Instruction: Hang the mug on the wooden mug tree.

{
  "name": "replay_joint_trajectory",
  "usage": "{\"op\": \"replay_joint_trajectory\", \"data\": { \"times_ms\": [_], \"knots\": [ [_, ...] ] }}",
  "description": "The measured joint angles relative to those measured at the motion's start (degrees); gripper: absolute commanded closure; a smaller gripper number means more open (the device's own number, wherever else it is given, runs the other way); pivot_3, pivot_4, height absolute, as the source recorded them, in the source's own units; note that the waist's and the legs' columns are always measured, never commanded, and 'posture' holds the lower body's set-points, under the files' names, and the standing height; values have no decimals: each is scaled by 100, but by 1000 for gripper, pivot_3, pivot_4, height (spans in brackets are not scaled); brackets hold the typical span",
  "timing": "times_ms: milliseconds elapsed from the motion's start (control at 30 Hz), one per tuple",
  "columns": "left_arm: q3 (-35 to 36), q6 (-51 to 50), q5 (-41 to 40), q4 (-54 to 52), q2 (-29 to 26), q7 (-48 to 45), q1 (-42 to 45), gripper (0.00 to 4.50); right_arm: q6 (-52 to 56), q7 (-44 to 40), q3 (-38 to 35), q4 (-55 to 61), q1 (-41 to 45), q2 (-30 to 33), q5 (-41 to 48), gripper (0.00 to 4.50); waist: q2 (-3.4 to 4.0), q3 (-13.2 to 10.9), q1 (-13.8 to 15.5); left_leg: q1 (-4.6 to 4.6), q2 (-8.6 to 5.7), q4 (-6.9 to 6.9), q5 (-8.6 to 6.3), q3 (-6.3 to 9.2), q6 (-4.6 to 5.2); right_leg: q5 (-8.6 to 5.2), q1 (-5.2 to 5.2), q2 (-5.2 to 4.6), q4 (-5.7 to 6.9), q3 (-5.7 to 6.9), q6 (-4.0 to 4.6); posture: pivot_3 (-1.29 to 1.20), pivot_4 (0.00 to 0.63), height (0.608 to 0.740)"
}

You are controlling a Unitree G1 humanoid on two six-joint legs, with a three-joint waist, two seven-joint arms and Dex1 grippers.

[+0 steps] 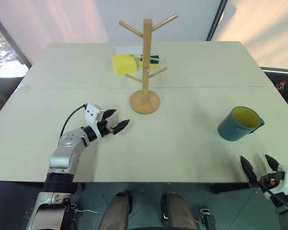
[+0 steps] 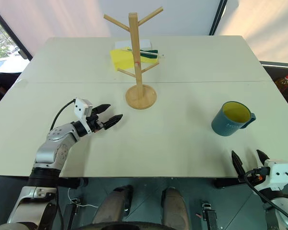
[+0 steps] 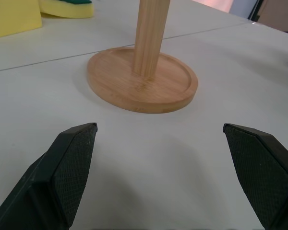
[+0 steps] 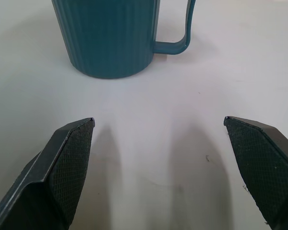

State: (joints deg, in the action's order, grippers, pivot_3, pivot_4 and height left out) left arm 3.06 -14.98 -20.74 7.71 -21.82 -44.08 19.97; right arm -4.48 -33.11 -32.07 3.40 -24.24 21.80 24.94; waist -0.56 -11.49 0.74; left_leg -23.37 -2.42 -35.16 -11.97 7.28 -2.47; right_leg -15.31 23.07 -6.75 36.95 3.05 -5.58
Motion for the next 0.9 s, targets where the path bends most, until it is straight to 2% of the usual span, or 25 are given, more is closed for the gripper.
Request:
{"op": "replay_joint_trajectory", "data": {
  "times_ms": [233,400,600,767,900],
  "knots": [
    [0,-120,-22,-46,-39,10,-10,0,-16,17,0,-42,54,15,-3,14,0,0,-2,0,0,0,0,0,0,0,0,1,1,0,-1,0,150,740],
    [-41,-243,-125,-451,-46,-135,-144,0,45,121,-3,-163,179,128,-4,14,1,1,-6,1,1,0,0,-6,0,5,0,0,0,-5,8,0,150,740],
    [-499,-477,-517,-1480,-81,-790,-447,0,122,298,-77,-281,476,291,4,14,6,2,-1,1,4,-2,0,-10,0,8,0,0,1,-9,19,0,150,740],
    [-1071,-886,-782,-2382,-321,-1267,-549,0,148,421,-159,-549,849,511,-11,14,13,6,-6,3,3,-3,0,-25,1,10,0,0,0,-17,24,0,150,740],
    [-1329,-1025,-850,-2624,-315,-1324,-527,0,157,486,-158,-792,1192,680,-115,14,21,9,-5,8,1,-6,1,-44,2,12,0,3,1,-27,27,0,150,740]
  ]
}}
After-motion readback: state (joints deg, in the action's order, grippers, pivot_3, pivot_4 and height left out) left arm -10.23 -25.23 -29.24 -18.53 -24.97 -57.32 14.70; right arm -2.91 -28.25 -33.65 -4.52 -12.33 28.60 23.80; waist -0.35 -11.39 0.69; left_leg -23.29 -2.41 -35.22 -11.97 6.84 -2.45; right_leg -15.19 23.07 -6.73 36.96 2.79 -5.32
